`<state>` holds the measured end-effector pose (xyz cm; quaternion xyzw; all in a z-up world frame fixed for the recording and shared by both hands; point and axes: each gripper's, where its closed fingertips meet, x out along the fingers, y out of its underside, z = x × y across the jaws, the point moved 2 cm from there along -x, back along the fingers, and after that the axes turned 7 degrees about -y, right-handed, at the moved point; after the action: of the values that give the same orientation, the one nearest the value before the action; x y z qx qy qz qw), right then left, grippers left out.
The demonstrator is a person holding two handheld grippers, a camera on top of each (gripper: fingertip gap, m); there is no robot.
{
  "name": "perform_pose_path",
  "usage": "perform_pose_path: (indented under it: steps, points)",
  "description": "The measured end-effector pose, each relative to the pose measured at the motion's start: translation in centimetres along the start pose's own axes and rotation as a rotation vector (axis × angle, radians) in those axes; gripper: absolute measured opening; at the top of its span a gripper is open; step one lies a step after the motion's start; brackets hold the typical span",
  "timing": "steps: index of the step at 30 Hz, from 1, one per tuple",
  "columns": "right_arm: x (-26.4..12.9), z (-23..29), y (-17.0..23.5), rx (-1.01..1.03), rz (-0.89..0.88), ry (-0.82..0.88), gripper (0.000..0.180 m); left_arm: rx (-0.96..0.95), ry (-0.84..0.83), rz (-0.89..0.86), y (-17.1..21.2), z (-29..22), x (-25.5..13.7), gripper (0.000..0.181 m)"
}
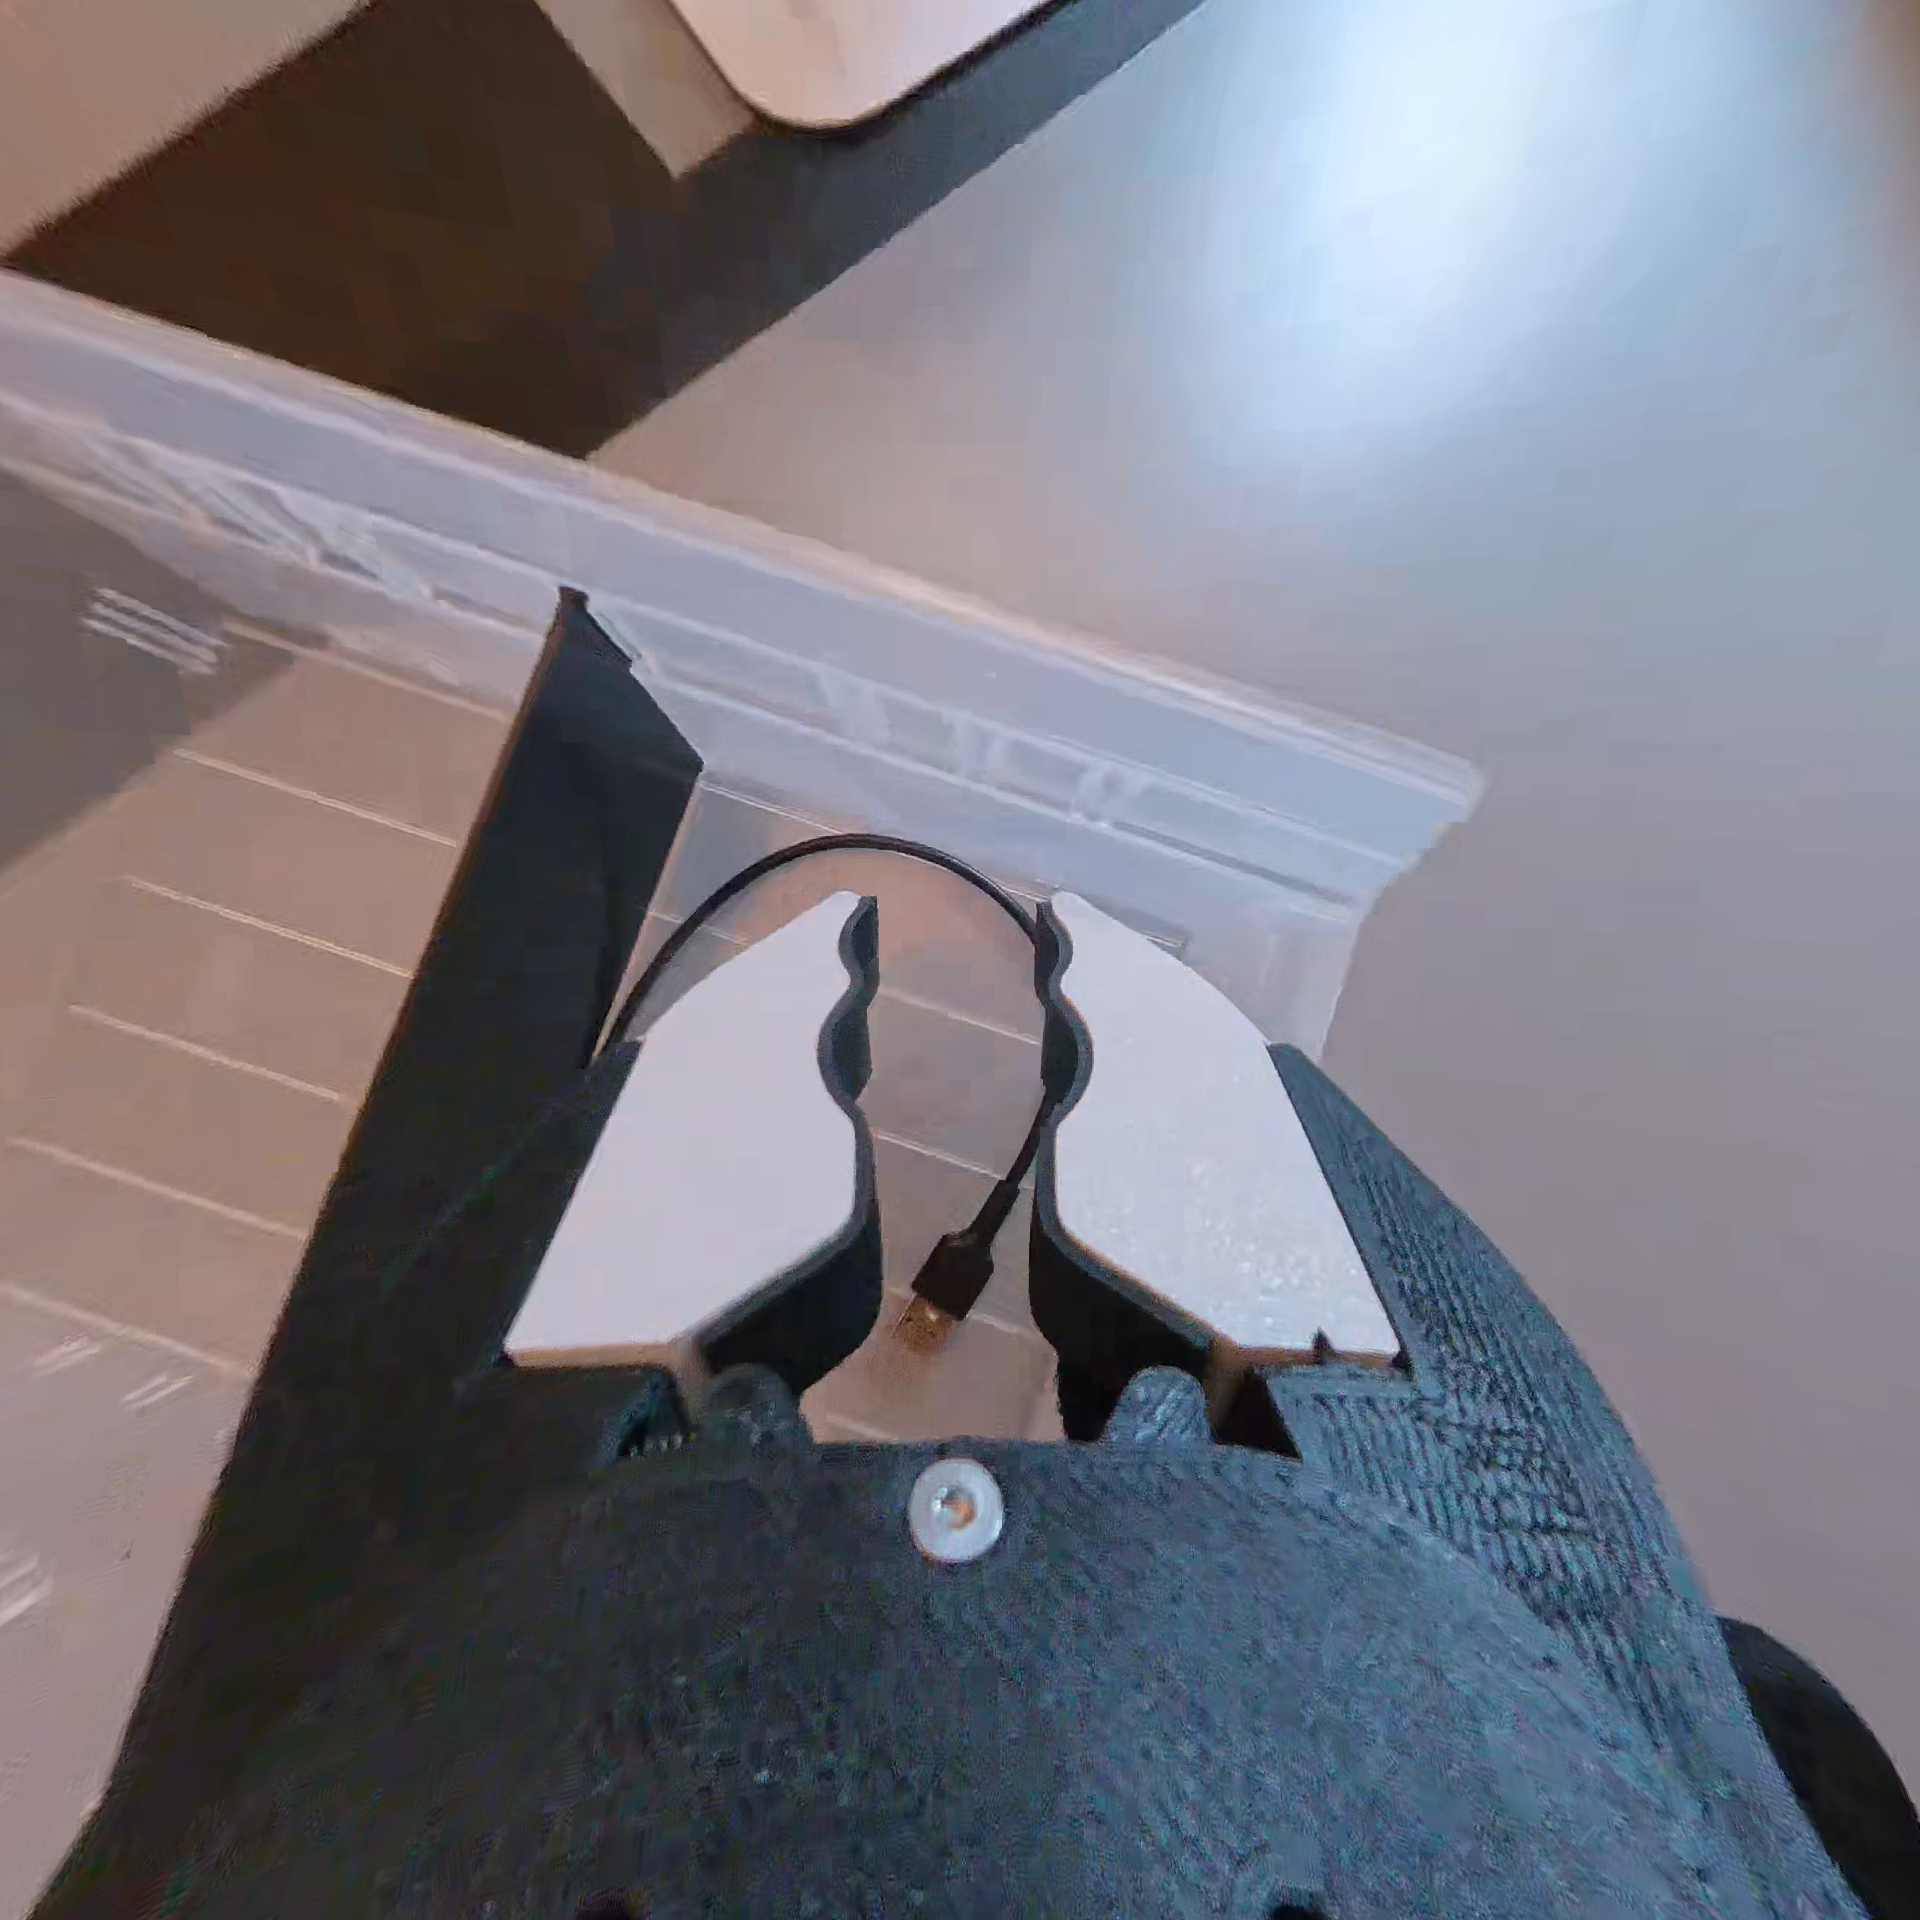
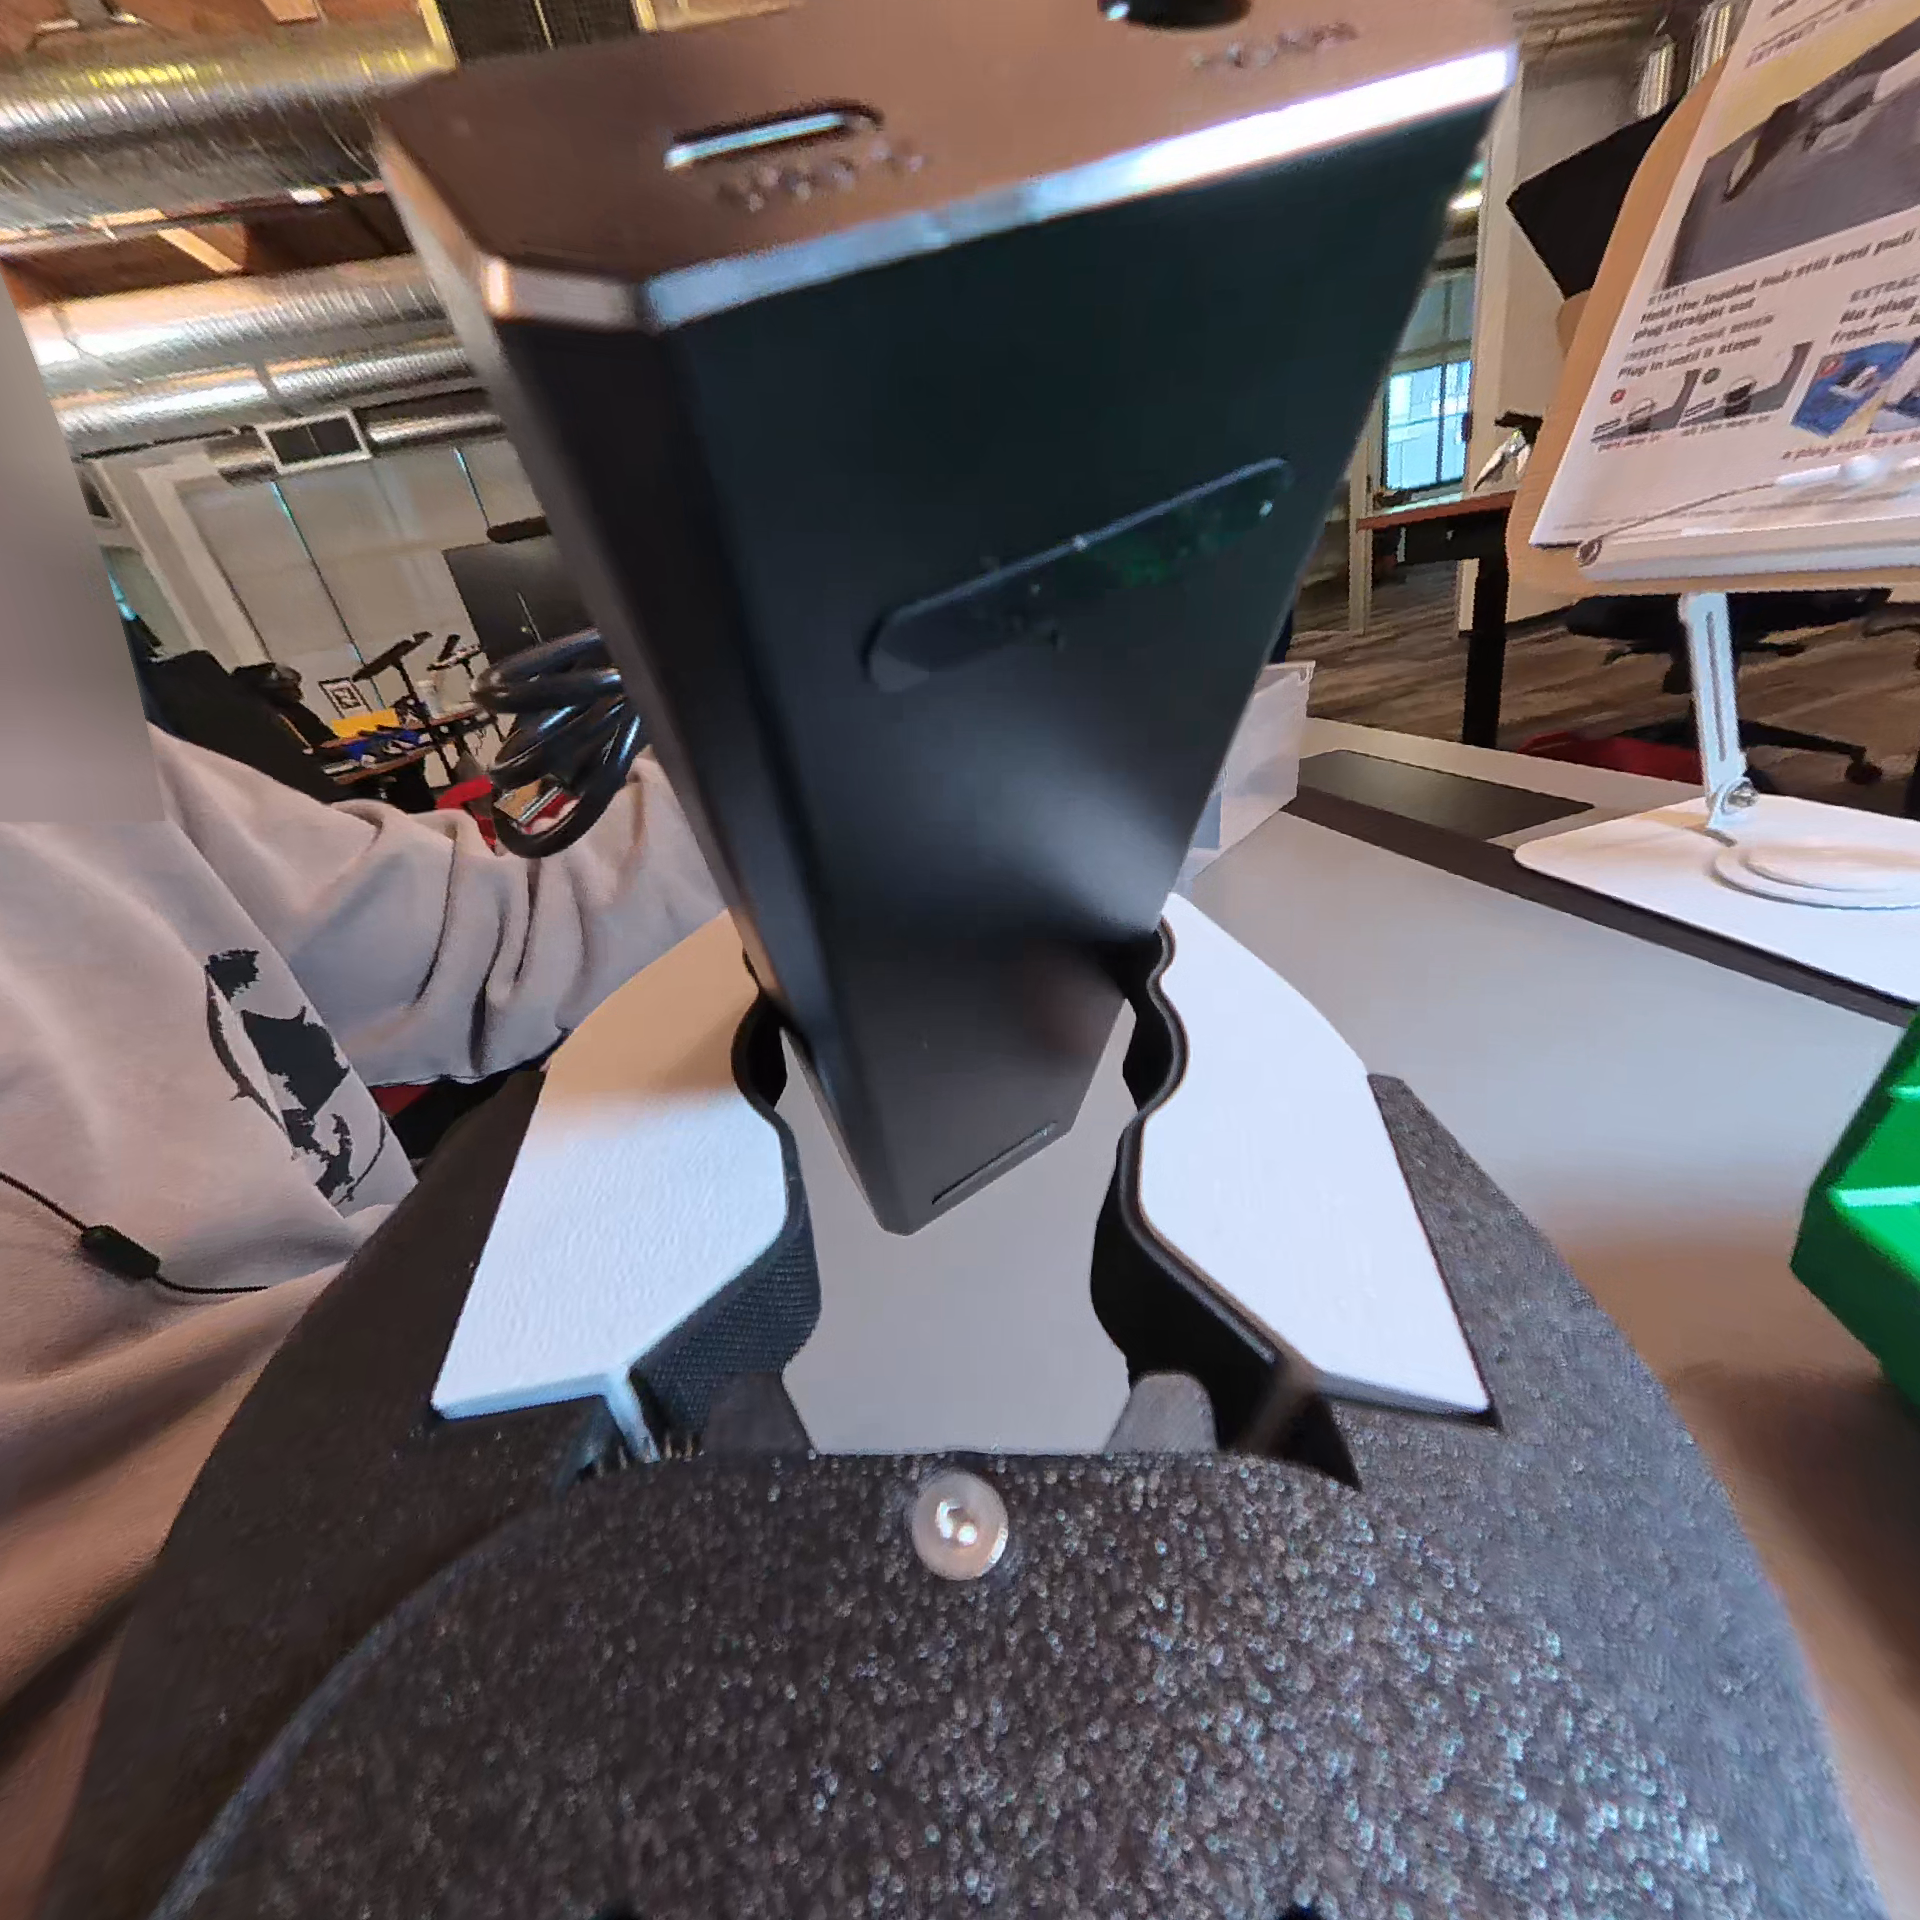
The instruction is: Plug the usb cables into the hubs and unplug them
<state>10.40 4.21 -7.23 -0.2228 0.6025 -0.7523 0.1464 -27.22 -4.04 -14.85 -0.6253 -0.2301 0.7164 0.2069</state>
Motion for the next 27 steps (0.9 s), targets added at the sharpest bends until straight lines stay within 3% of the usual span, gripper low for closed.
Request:
perform_pose_path:
  steps: [5,11,14,18,22,27]
  points:
    - [0.6,0.3,1.1,-0.01,0.057,-0.005,0.065,-0.092,0.141,0.127,2.4,-1.7,4.1,0.04]
    - [0.5,0.2,1.3,-0.006,0.075,0.004,0.065,-0.024,0.0,0.191,3.1,-1.1,5.0,0.027]
    - [0.5,0.2,1.2,-0.008,0.067,0.005,0.065,0.02,-0.031,0.214,3.4,-0.9,4.8,0.006]
    - [0.4,0.1,1.1,-0.008,0.061,0.013,0.065,0.092,-0.094,0.249,4.0,0.5,4.4,0.004]
    - [0.2,-0.2,1.2,-0.007,0.066,0.023,0.065,0.016,-0.045,0.081,1.8,0.9,1.8,0.003]
    - [0.2,-0.3,1.4,-0.003,0.069,0.022,0.065,-0.063,0.138,-0.298,-3.7,-1.1,-6.0,0.003]
